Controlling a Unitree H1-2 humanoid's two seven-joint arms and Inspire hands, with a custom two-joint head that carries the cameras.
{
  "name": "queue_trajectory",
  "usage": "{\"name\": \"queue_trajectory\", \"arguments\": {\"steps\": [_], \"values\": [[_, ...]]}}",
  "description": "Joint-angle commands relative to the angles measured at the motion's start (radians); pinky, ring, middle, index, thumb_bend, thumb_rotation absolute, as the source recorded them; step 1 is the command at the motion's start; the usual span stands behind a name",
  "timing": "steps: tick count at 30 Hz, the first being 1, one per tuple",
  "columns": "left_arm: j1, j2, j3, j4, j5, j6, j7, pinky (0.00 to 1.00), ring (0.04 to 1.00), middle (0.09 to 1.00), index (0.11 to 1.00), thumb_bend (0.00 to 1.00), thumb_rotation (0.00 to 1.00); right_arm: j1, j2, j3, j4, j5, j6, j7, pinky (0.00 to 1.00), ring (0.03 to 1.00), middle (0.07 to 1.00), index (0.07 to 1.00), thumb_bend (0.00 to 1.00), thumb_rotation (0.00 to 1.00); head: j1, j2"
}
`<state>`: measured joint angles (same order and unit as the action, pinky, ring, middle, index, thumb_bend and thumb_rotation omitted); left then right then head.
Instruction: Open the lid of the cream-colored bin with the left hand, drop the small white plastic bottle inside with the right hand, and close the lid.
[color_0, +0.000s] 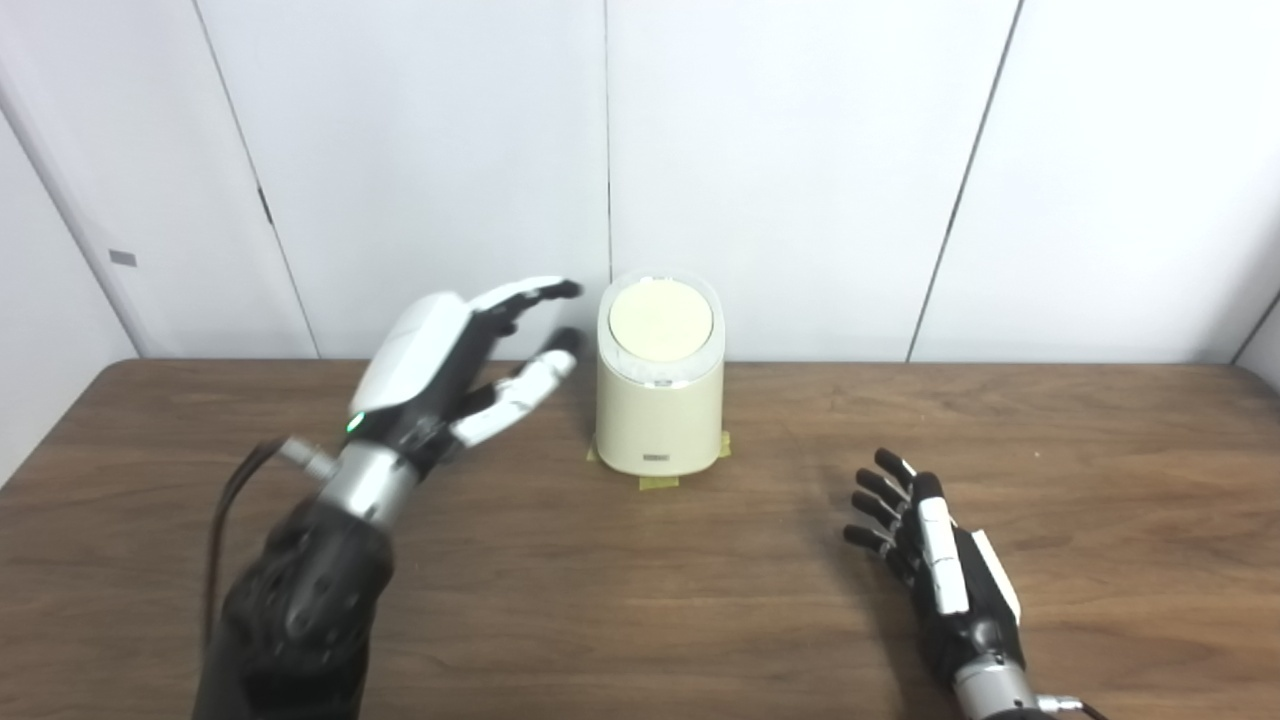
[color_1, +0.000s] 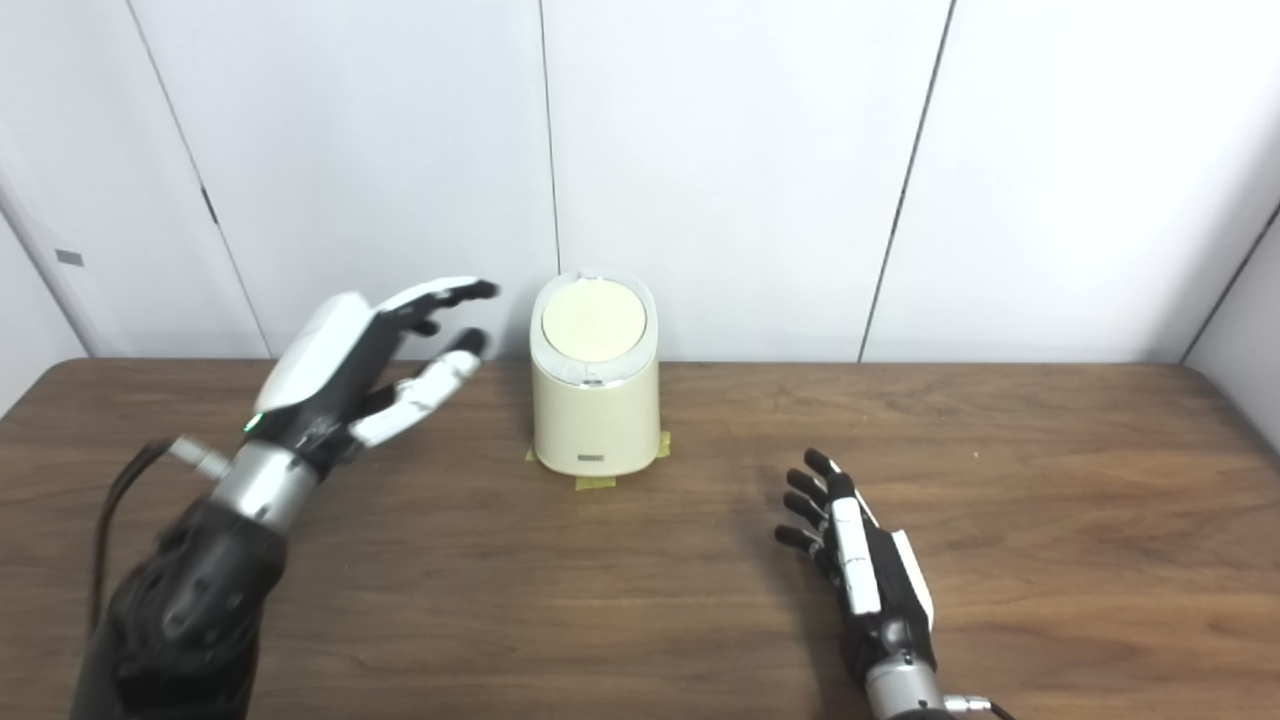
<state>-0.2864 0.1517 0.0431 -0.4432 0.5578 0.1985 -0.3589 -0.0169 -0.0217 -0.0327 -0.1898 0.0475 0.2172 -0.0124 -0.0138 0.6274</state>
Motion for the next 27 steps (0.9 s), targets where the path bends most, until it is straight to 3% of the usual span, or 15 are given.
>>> {"name": "queue_trajectory", "arguments": {"steps": [1, 4, 7, 9, 17, 20, 24, 27], "values": [[0.007, -0.017, 0.024, -0.035, -0.069, 0.020, 0.046, 0.82, 0.856, 0.846, 0.868, 0.33, 0.86, -0.022, 0.001, 0.003, -0.008, -0.003, -0.073, 0.006, 0.75, 0.855, 0.863, 0.882, 0.59, 0.96, -0.001, 0.001], [0.079, -0.051, 0.072, -0.044, -0.210, 0.063, 0.065, 0.78, 0.839, 0.849, 0.872, 0.33, 0.90, -0.021, 0.002, 0.008, -0.005, -0.010, -0.110, 0.005, 0.76, 0.857, 0.863, 0.883, 0.59, 0.94, -0.003, 0.003], [0.138, -0.085, 0.107, -0.053, -0.319, 0.129, 0.083, 0.81, 0.852, 0.867, 0.890, 0.40, 0.94, -0.023, -0.003, 0.009, -0.004, -0.006, -0.133, 0.010, 0.79, 0.874, 0.878, 0.896, 0.59, 0.95, 0.001, 0.005], [0.188, -0.106, 0.122, -0.048, -0.374, 0.138, 0.102, 0.85, 0.866, 0.884, 0.908, 0.42, 0.95, -0.024, -0.005, 0.004, -0.005, -0.001, -0.143, 0.010, 0.81, 0.883, 0.885, 0.900, 0.59, 0.95, 0.002, 0.007], [0.323, -0.147, 0.140, 0.016, -0.549, 0.057, 0.177, 0.91, 0.902, 0.914, 0.932, 0.43, 0.89, -0.022, -0.028, -0.006, -0.004, -0.004, -0.151, 0.014, 0.85, 0.910, 0.909, 0.908, 0.62, 0.95, 0.002, 0.008], [0.346, -0.153, 0.134, 0.033, -0.577, 0.030, 0.201, 0.94, 0.921, 0.927, 0.938, 0.41, 0.94, -0.019, -0.041, -0.005, -0.007, -0.009, -0.147, 0.015, 0.85, 0.911, 0.913, 0.913, 0.63, 0.95, 0.013, 0.010], [0.360, -0.138, 0.106, 0.067, -0.596, -0.001, 0.208, 0.94, 0.931, 0.937, 0.953, 0.46, 0.88, -0.017, -0.050, -0.004, -0.006, -0.007, -0.149, 0.016, 0.85, 0.909, 0.918, 0.918, 0.62, 0.94, 0.017, 0.011], [0.365, -0.128, 0.093, 0.083, -0.598, -0.011, 0.215, 0.95, 0.934, 0.939, 0.954, 0.47, 0.90, -0.011, -0.048, 0.002, -0.012, -0.014, -0.149, 0.014, 0.84, 0.916, 0.926, 0.923, 0.61, 0.96, 0.023, 0.016]]}}
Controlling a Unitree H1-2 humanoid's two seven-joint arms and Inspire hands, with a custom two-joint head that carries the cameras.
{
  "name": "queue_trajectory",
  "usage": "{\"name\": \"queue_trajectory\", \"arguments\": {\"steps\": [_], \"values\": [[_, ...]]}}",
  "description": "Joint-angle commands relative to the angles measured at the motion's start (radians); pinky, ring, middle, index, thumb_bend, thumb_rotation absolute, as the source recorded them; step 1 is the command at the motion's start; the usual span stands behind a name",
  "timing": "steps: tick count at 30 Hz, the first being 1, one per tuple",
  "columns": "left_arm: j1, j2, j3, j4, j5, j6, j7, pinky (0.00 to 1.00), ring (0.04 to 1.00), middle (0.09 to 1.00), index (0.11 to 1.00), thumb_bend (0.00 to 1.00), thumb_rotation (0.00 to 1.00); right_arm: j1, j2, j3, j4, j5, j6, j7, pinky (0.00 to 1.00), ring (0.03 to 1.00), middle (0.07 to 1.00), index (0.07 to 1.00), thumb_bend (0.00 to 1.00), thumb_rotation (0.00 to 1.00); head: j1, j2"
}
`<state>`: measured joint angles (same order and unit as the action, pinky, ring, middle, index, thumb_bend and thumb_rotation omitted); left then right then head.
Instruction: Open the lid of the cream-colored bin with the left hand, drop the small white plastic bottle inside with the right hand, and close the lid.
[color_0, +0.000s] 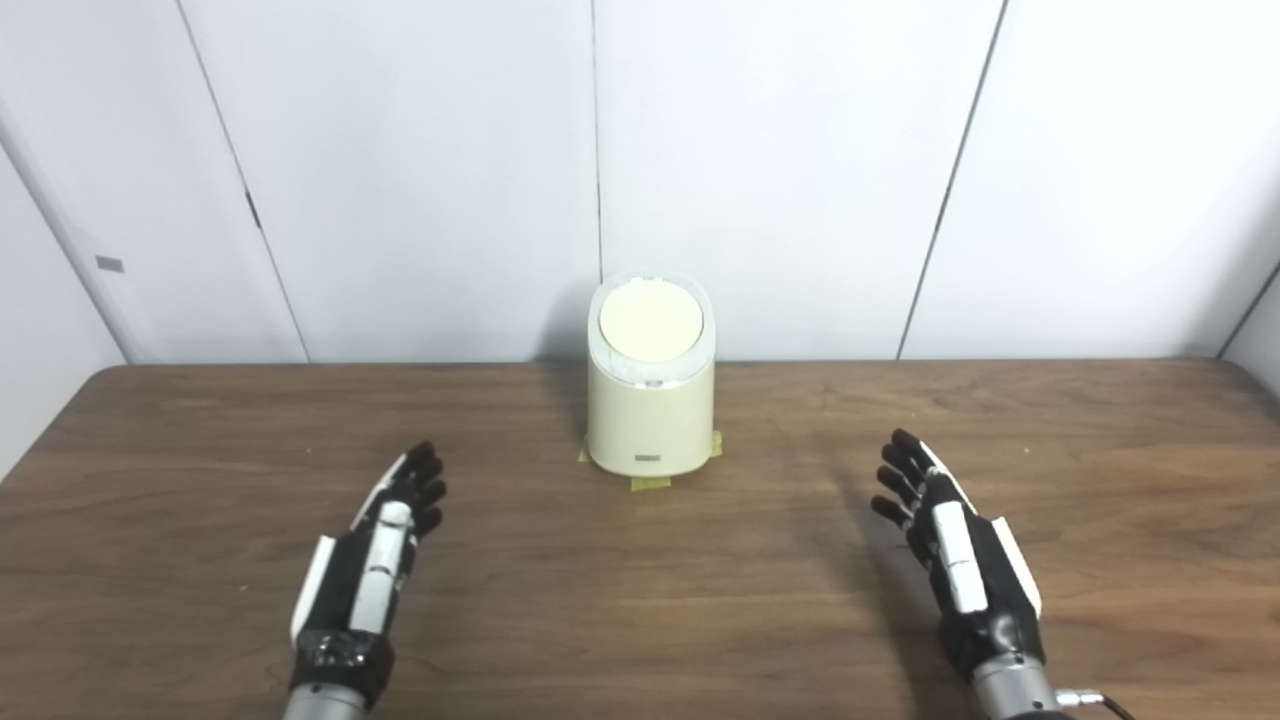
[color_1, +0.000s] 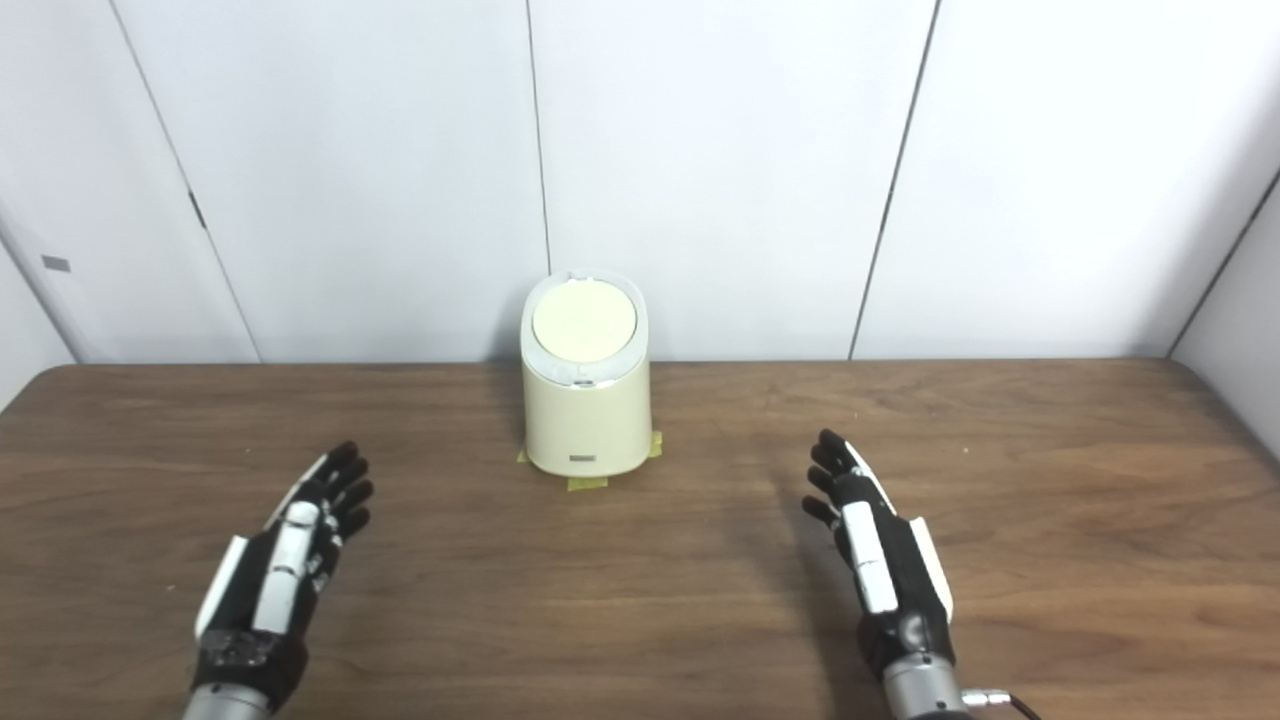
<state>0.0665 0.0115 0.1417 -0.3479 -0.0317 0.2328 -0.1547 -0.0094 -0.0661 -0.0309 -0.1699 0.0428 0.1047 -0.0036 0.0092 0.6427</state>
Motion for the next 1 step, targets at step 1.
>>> {"name": "queue_trajectory", "arguments": {"steps": [1], "values": [[0.012, 0.010, -0.007, -0.011, -0.007, -0.044, 0.018, 0.95, 0.934, 0.939, 0.954, 0.47, 0.90, -0.017, -0.002, 0.003, -0.035, -0.012, -0.034, 0.005, 0.84, 0.918, 0.928, 0.924, 0.61, 0.97, 0.000, 0.005]]}}
